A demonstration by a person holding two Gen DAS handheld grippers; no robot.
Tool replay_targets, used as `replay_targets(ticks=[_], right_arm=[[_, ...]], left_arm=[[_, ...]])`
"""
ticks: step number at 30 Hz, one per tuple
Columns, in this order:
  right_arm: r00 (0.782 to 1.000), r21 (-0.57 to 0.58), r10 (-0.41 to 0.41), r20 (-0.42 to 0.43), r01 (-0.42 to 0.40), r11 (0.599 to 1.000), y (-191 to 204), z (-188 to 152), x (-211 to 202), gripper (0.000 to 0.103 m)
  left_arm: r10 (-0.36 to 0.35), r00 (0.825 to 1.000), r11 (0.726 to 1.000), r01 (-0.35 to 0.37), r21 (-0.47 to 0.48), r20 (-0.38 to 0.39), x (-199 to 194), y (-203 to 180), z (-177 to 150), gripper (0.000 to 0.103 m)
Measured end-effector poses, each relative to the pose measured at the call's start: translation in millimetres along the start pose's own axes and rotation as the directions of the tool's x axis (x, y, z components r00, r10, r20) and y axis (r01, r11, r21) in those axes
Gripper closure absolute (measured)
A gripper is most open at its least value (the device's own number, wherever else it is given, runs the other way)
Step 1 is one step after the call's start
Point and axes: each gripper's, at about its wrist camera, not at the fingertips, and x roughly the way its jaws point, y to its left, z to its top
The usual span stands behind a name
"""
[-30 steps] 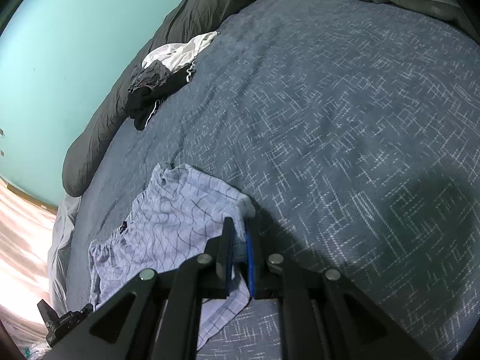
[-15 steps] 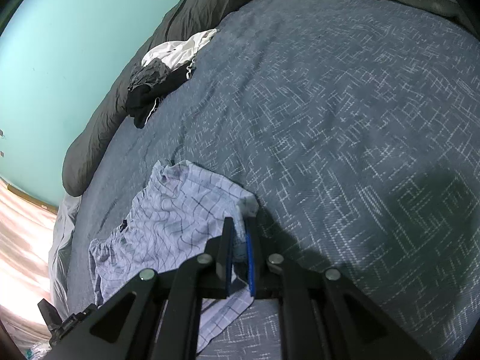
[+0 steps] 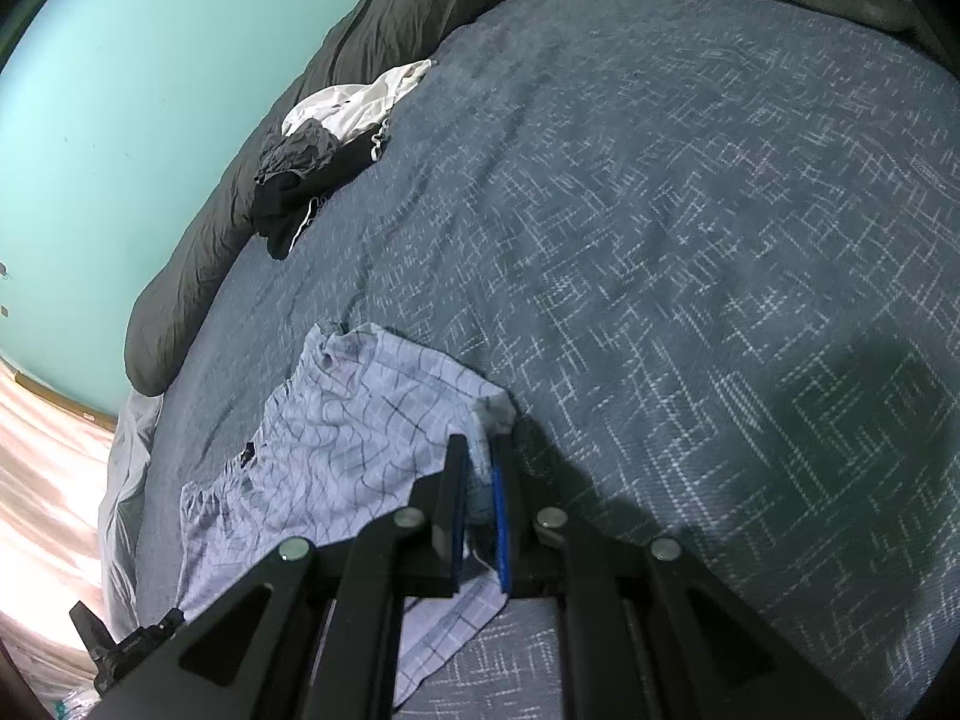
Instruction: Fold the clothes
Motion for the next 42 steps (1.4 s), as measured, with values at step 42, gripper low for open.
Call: replay_targets(ticks=[42], right_arm=[[0.959,-0.155,0.171,-0.226,-0.209,0.966,84.2,-101.1,-31.6,0.076]], left_arm=[[-0.207,0.951,0.969,0.232,0.089,-0.228,-1.4,-106.8,-103.9,0.071]])
